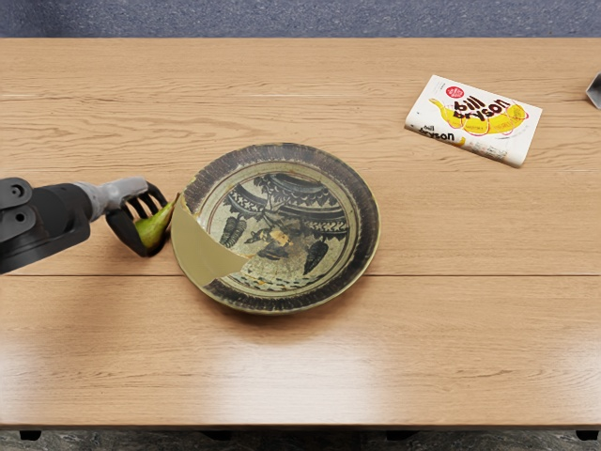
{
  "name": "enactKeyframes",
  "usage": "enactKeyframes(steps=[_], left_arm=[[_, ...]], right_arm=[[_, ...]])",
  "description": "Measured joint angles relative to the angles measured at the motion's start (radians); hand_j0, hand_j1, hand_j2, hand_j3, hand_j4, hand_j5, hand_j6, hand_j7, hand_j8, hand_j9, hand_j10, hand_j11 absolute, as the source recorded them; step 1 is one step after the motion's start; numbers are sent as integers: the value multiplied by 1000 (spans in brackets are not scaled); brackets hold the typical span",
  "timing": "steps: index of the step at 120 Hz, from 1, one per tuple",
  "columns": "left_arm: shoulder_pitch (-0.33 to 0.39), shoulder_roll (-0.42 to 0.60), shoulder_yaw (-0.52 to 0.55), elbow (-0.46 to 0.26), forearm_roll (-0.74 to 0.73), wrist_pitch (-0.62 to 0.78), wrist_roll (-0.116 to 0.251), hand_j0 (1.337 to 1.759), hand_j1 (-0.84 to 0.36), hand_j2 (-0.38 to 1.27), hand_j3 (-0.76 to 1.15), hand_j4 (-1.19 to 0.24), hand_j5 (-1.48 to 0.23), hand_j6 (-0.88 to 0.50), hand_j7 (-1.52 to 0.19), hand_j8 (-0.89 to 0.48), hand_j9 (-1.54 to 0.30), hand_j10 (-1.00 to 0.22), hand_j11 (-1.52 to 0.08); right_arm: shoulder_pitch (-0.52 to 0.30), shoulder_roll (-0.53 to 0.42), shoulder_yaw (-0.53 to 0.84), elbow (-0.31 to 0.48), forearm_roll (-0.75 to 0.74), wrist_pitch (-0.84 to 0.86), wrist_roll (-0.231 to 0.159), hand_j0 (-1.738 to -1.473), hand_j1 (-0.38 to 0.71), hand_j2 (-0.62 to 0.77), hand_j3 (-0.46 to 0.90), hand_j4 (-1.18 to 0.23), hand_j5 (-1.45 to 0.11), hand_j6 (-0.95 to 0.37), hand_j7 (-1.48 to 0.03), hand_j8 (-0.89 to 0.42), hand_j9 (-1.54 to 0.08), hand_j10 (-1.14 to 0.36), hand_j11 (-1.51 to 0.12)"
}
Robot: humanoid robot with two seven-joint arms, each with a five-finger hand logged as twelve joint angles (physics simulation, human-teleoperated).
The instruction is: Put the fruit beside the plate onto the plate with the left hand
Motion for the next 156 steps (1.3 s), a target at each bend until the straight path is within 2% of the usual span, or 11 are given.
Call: enactKeyframes(steps=[44, 156], left_arm=[[-2, -12, 0, 3, -2, -7, 12, 1658, -224, 102, 0, -486, -624, -484, -625, -470, -626, -484, -626], [-15, -9, -6, 2, -36, -55, 32, 1656, -268, 426, 0, -650, -866, -529, -858, -477, -861, -656, -858]], right_arm=[[0, 0, -1, 0, 0, 0, 0, -1658, -317, -6, 0, -27, -35, -27, -35, -27, -35, -27, -35], [-1, 0, -1, -2, 0, 0, 0, -1658, -317, -6, 0, -27, -35, -27, -35, -27, -35, -27, -35]])
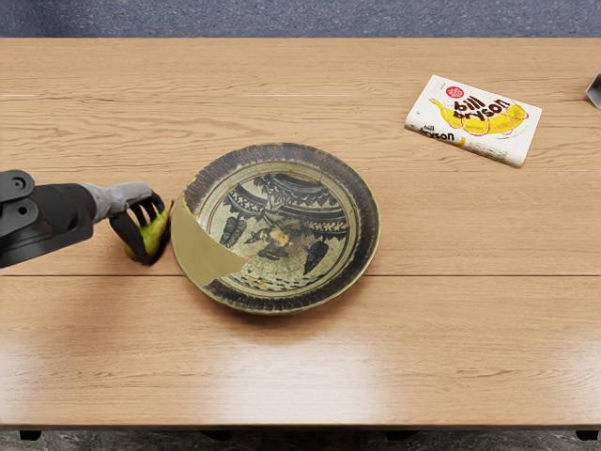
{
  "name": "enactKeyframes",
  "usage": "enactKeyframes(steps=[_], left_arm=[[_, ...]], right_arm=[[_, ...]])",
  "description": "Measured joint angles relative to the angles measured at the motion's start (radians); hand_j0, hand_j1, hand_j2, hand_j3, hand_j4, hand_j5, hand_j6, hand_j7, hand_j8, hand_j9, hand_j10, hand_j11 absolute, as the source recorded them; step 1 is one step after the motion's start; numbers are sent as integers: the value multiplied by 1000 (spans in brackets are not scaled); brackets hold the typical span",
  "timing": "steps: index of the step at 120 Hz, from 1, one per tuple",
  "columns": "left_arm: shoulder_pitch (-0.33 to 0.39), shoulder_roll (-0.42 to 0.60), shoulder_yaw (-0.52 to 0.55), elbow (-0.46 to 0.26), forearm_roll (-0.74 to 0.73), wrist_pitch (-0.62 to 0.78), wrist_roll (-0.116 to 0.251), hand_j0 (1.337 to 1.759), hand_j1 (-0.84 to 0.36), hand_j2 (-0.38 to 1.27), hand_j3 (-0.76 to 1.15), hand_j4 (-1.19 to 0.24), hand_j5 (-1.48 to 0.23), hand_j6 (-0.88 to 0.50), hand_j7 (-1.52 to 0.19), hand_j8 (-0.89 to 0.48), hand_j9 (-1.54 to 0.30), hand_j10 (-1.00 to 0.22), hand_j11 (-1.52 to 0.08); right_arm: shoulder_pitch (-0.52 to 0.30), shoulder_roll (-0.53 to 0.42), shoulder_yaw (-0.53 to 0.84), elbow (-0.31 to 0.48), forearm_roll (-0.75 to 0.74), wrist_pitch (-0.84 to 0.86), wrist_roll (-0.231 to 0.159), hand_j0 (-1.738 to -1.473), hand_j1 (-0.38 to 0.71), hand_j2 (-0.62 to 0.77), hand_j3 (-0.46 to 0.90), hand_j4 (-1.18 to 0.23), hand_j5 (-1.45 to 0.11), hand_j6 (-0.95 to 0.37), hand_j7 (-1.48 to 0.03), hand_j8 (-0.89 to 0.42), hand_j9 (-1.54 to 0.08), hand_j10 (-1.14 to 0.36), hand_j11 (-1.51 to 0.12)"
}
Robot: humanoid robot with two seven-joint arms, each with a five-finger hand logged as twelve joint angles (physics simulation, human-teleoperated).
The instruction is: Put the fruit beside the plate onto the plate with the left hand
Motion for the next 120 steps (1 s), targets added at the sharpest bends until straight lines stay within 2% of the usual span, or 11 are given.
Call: enactKeyframes(steps=[9, 52, 88, 120], left_arm=[[0, 0, 0, 0, -1, -1, 4, 1657, -272, 480, 0, -660, -884, -537, -873, -480, -877, -666, -874], [-11, 15, -17, -4, -22, -30, 11, 1656, -240, 438, 0, -688, -946, -537, -930, -484, -930, -683, -927], [-19, 38, -76, -4, -25, -95, 36, 1656, -239, 447, 0, -684, -973, -518, -956, -466, -956, -682, -952], [-51, 58, -124, -3, -58, -166, 41, 1656, -294, 556, 0, -701, -971, -514, -962, -458, -966, -674, -963]], right_arm=[[0, 0, 0, 0, 0, 0, 0, -1658, -317, -6, 0, -27, -35, -27, -35, -27, -35, -27, -35], [-1, 0, -1, 0, 0, 0, 0, -1658, -317, -5, 0, -26, -34, -26, -34, -26, -34, -26, -34], [-1, 0, -1, 0, 0, 0, 0, -1658, -317, -6, 0, -27, -35, -27, -35, -27, -35, -27, -35], [-1, 0, -1, 0, 0, 0, 0, -1658, -317, -6, 0, -27, -35, -27, -35, -27, -35, -27, -35]])
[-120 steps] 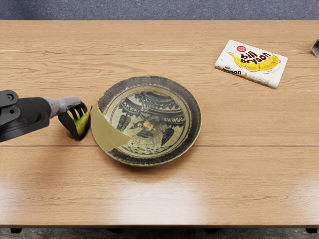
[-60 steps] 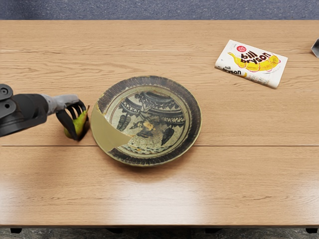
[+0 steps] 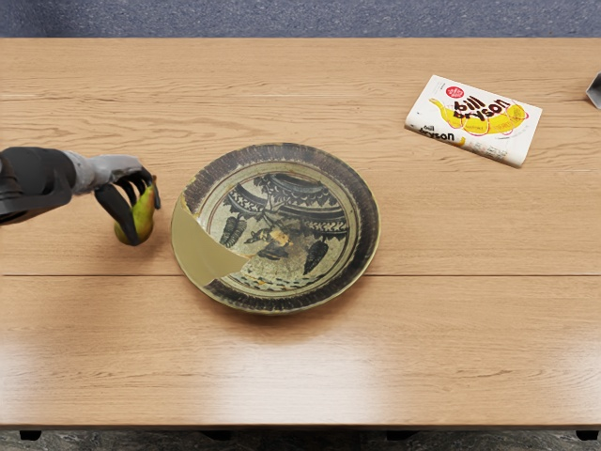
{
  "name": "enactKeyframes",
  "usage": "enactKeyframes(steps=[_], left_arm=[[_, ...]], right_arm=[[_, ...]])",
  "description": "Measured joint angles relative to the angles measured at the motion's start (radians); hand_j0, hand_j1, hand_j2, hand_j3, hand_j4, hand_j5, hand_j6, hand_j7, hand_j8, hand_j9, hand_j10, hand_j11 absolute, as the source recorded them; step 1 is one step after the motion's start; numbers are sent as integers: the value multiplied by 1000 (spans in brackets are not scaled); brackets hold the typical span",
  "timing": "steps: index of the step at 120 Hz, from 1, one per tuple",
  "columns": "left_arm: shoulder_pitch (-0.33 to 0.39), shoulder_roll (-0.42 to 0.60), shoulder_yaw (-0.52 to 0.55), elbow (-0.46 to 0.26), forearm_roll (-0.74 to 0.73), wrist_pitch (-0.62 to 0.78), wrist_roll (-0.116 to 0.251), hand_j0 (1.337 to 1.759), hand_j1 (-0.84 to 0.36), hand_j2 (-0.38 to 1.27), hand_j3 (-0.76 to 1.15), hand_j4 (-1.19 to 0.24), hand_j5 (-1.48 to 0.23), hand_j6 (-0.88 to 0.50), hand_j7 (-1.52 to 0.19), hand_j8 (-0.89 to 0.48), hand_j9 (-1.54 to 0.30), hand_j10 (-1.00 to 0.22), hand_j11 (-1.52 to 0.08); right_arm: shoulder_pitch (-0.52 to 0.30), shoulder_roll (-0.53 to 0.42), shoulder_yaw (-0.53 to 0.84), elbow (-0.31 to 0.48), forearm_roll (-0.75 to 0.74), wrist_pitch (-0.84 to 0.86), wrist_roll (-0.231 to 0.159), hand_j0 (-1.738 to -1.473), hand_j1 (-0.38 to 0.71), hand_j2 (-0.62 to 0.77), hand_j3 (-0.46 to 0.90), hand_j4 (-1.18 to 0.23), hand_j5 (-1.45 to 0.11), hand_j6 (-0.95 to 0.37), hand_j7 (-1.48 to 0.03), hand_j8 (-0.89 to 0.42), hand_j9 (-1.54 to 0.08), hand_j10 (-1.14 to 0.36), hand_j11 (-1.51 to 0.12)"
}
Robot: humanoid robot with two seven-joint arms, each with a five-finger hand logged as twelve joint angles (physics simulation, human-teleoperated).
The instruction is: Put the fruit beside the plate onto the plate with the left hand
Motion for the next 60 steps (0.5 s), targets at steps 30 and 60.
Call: enactKeyframes(steps=[30, 60], left_arm=[[-66, 11, -24, 1, -63, -58, 19, 1656, -327, 672, 0, -730, -1005, -545, -987, -486, -991, -687, -987], [-131, 2, -25, 4, -125, -85, 22, 1656, -319, 639, 0, -748, -1026, -536, -1013, -492, -1006, -693, -1002]], right_arm=[[0, 0, 0, 0, 0, 0, 0, -1658, -317, -6, 0, -27, -35, -27, -35, -27, -35, -27, -35], [0, 0, 0, 0, 0, 0, 0, -1658, -317, -6, 0, -27, -35, -27, -35, -27, -35, -27, -35]])
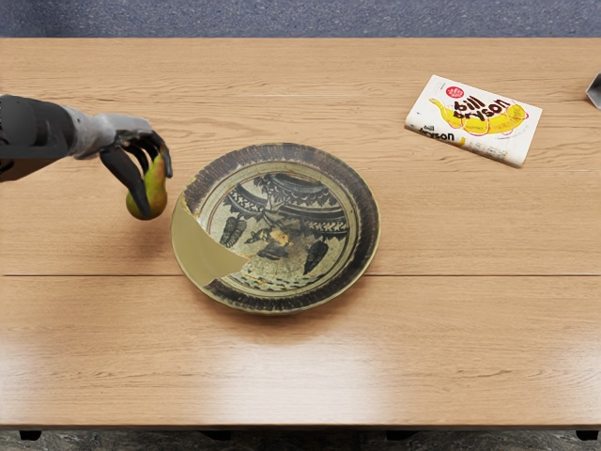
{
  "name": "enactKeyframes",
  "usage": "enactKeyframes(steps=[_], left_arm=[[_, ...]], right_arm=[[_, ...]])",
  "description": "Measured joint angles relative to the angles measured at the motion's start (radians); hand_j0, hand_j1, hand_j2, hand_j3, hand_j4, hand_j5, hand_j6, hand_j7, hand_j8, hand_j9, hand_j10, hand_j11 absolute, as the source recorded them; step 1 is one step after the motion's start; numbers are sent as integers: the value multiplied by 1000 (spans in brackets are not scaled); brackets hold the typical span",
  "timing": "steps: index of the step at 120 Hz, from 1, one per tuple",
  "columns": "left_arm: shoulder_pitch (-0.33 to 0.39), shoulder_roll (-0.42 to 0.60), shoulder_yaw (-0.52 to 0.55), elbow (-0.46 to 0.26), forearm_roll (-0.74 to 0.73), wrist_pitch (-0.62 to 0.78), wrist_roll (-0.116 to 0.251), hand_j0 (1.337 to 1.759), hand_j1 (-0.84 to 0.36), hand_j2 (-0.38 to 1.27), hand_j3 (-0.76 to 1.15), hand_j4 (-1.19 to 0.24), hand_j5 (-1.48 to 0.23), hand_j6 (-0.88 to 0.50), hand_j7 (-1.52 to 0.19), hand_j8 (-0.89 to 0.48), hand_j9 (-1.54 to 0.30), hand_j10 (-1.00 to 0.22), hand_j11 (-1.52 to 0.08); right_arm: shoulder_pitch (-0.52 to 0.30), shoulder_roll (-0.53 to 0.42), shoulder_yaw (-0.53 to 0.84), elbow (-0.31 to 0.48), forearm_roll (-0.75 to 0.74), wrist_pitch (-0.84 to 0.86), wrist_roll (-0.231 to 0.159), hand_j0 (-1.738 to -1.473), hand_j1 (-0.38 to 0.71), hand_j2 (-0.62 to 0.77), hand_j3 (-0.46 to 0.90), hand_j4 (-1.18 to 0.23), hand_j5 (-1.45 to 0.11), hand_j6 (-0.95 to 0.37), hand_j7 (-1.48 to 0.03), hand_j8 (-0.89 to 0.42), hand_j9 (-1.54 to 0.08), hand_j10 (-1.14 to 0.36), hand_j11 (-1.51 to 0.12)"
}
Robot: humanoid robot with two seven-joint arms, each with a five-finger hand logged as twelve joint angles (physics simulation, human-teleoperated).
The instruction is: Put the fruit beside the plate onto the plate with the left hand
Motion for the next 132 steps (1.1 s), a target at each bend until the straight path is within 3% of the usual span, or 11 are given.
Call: enactKeyframes(steps=[30, 63, 93, 132], left_arm=[[-65, -15, 4, 3, -67, -22, 0, 1655, -297, 607, 0, -761, -1053, -564, -1032, -512, -1028, -756, -1025], [-114, -57, 9, 4, -134, -48, 0, 1655, -319, 738, 0, -786, -1079, -598, -1052, -591, -1053, -796, -1049], [-158, -152, 11, 26, -172, -49, 0, 1656, -423, 881, 0, -804, -1098, -601, -1084, -599, -1075, -816, -1074], [-185, -212, 11, 59, -181, -49, 0, 1656, -415, 853, 0, -825, -1143, -600, -1120, -583, -1113, -841, -1113]], right_arm=[[0, 0, 0, 0, 0, 0, 0, -1658, -317, -6, 0, -27, -35, -27, -35, -27, -35, -27, -35], [-1, 0, -1, 0, 0, -1, 0, -1658, -317, -5, 0, -27, -35, -27, -35, -27, -35, -27, -35], [-3, 0, -2, 0, 0, -1, 0, -1658, -317, -5, 0, -26, -35, -26, -35, -26, -35, -26, -35], [-5, 0, -2, 0, 0, -1, 0, -1658, -317, -5, 0, -27, -35, -26, -35, -26, -35, -26, -35]])
